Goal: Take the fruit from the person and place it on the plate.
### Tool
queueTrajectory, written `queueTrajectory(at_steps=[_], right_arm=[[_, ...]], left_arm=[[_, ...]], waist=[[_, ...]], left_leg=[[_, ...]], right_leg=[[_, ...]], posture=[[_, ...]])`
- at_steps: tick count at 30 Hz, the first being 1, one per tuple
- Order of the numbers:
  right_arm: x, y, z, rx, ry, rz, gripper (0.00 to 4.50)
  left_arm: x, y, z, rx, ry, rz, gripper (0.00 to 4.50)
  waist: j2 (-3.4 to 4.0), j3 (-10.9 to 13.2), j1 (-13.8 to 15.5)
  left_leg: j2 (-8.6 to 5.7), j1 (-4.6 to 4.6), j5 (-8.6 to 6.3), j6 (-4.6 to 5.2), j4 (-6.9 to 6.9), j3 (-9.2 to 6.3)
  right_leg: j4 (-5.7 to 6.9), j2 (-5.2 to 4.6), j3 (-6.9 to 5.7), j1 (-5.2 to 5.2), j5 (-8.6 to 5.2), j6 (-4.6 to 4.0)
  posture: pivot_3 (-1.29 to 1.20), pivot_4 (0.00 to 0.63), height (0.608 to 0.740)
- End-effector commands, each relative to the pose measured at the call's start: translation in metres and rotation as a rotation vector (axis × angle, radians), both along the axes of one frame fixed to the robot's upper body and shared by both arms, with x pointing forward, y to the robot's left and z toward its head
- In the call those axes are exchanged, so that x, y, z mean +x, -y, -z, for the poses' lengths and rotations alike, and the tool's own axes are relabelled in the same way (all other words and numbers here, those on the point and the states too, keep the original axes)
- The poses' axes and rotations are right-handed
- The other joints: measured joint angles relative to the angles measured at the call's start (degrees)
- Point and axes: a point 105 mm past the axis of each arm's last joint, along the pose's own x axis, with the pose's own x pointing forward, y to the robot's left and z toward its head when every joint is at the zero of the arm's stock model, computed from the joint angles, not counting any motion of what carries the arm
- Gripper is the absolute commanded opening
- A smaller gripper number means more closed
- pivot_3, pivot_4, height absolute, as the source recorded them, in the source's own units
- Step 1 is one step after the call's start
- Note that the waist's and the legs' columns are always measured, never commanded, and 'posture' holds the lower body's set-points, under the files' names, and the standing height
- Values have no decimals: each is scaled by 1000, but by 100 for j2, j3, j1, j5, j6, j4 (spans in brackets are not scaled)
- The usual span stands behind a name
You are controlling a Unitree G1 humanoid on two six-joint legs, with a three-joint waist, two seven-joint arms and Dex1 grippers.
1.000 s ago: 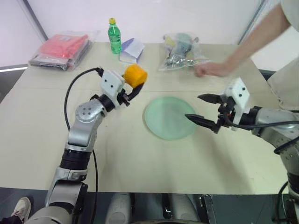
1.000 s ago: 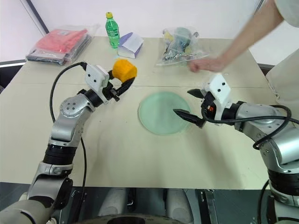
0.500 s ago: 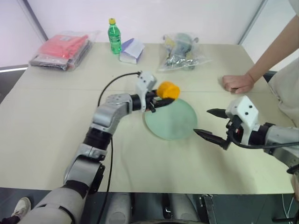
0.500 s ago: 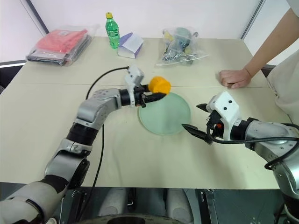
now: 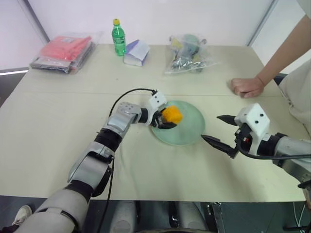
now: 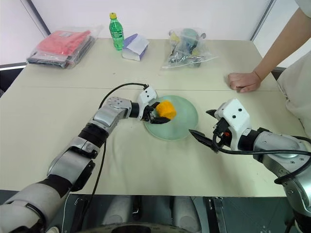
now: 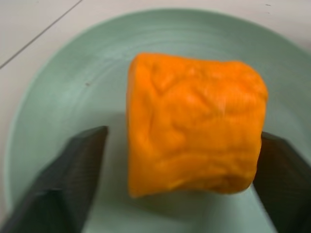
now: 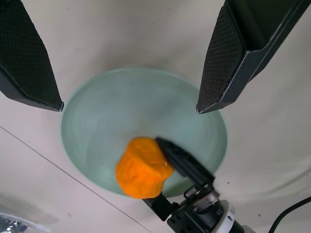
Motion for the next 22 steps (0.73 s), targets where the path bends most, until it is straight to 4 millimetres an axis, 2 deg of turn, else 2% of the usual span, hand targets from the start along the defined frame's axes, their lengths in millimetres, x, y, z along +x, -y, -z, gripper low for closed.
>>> queueTrajectory(at_steps=[1, 5, 7, 12, 15, 17, 20, 22], right_arm=[[0, -4, -9, 0, 48, -16, 4500], [2, -5, -10, 1, 49, -26, 4500], [3, -6, -10, 1, 48, -32, 4500], [8, -8, -12, -1, 49, -55, 4500], [11, -8, -13, -4, 47, -70, 4500], [12, -9, -13, -5, 43, -81, 4500], [14, -7, -11, -26, 34, -95, 4500], [15, -6, -11, -27, 32, -99, 4500]], left_arm=[[3, 2, -29, -95, 65, 3, 4473], [1, 2, -62, -217, 93, -9, 4473], [-2, -2, -84, -277, 117, -23, 4473], [-17, -26, -126, -335, 201, -60, 4473], [-26, -51, -133, -298, 240, -106, 4473], [-32, -63, -132, -269, 249, -115, 4473], [-45, -96, -132, -227, 239, -174, 4473], [-51, -106, -131, -209, 236, -203, 4473]], waist=[[0, 0, 0], [0, 0, -5], [0, 0, -5], [1, 0, -27], [2, -1, -56], [2, -1, -54], [2, -1, -50], [2, -1, -48]], left_leg=[[0, 0, 0, 0, 0, 0], [1, 0, 0, 0, 0, -1], [1, 0, 0, 0, 0, -1], [3, 2, 0, 0, -1, -3], [5, 5, 0, 0, -2, -3], [6, 5, 0, -1, -3, -2], [6, 4, 0, -1, -2, -1], [6, 5, 0, -1, -2, -2]], right_leg=[[0, 0, 0, 0, 0, 0], [0, 0, 0, 0, 0, 0], [1, 0, 0, 0, 0, 0], [3, 1, 1, 0, 0, 1], [4, 3, 2, 0, 0, 1], [5, 4, 2, 0, 0, 1], [5, 2, 2, 0, 0, 1], [5, 1, 2, 0, 0, 1]], posture=[[0, 150, 731], [0, 150, 731], [0, 150, 731], [0, 150, 731], [0, 150, 731], [0, 150, 731], [0, 150, 731], [0, 150, 731]])
